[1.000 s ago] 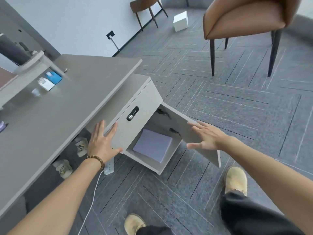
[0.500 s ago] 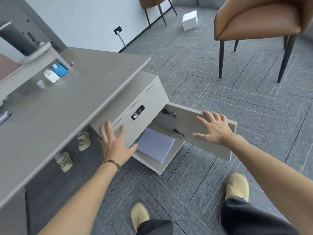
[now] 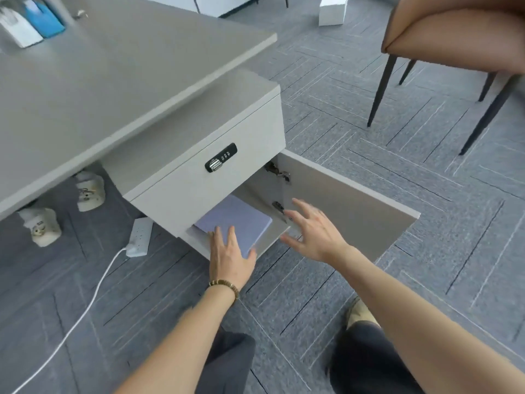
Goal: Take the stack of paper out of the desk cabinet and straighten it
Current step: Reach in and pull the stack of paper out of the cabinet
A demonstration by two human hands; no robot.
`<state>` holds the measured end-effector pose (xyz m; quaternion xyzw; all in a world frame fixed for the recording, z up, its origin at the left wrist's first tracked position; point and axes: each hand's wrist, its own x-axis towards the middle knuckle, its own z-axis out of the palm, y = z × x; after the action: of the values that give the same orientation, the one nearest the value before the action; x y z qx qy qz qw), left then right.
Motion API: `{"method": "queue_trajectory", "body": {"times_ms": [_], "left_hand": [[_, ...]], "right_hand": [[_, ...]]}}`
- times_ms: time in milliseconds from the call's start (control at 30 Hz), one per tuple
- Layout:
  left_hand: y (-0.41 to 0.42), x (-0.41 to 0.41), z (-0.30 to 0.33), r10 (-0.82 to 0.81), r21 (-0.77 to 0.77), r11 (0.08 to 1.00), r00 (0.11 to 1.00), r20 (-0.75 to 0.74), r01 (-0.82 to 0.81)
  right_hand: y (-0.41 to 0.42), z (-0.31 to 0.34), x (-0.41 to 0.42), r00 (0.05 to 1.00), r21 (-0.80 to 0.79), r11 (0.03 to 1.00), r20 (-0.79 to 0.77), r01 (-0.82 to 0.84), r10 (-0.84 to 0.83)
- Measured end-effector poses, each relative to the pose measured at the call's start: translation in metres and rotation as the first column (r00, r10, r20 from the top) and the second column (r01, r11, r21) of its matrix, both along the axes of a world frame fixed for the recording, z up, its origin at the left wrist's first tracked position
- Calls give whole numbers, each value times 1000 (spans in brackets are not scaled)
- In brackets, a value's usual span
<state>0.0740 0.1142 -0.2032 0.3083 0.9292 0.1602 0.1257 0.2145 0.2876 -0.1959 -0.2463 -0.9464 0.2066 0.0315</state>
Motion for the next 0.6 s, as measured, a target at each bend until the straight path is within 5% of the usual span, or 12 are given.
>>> {"method": "queue_trajectory", "body": {"times_ms": [333,600], "left_hand": [[29,-60,-151,214,-39,977,960,182,-211],[54,-80,-228,257,-140,964,935,246,-228]], "right_hand": [[16,-133,-95,966,-191,980,256,64,-13],[54,-224,-147,961,-297,950,275,94,-10]]}}
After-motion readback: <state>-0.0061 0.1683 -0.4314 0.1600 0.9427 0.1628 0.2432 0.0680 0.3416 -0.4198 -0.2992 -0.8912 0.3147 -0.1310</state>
